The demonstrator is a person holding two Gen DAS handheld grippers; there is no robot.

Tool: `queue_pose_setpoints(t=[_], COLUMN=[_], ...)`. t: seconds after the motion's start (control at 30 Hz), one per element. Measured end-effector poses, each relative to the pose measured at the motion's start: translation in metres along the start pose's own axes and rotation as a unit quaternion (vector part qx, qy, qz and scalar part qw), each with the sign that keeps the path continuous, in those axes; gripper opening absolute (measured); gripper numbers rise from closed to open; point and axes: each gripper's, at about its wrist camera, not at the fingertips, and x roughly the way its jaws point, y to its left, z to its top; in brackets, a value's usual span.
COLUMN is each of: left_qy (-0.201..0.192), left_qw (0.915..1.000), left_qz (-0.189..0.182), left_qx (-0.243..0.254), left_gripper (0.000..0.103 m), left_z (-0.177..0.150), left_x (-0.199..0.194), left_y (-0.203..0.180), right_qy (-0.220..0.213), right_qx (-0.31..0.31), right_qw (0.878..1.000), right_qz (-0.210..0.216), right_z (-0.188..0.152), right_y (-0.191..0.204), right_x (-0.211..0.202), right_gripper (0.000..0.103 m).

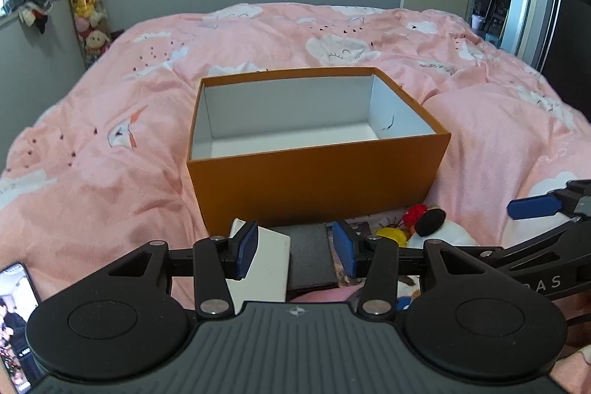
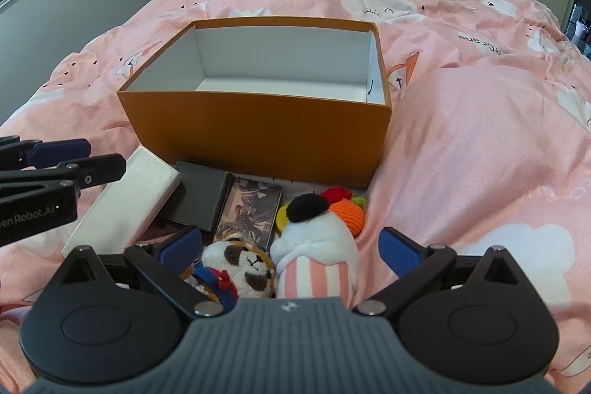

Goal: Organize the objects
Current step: 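Grasp the white glasses case with the left gripper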

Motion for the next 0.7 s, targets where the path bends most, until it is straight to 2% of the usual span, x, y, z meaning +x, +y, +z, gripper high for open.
queue_pose_setpoints(t=[0.1,0.27,0.37,0.43,0.57,0.63,0.7], left_qy=[0.005,0.010,0.021,0.035,0.066,0.083,0.099], left_qw=[1.0000,0.9998,0.9994,0.9990,0.9965,0.9946,0.9928], left_qz=[-0.001,0.017,0.025,0.015,-0.013,-0.017,-0.021], left_qx=[-0.002,0.002,-0.012,-0.025,-0.049,-0.059,-0.064], left_gripper=[0.052,0.051,0.051,0.051,0.052,0.052,0.054], left_z=[0.002,0.008,0.008,0.007,0.003,-0.001,-0.006], left_x=[-0.001,-0.002,0.001,0.005,0.017,0.026,0.035], left_y=[0.005,0.023,0.038,0.048,0.063,0.068,0.072], right_qy=[0.005,0.011,0.013,0.018,0.034,0.042,0.049], right_qx=[-0.001,-0.021,-0.039,-0.051,-0.068,-0.079,-0.092], right_qw=[1.000,0.999,0.998,0.996,0.993,0.991,0.989], right_qz=[0.012,0.038,0.056,0.066,0.086,0.094,0.101], right_z=[0.002,0.013,0.021,0.026,0.037,0.041,0.044], right_y=[0.000,0.005,0.012,0.018,0.031,0.038,0.047], right_x=[0.002,0.007,0.011,0.016,0.031,0.039,0.047], right_gripper=[0.102,0.102,0.097,0.087,0.074,0.065,0.060])
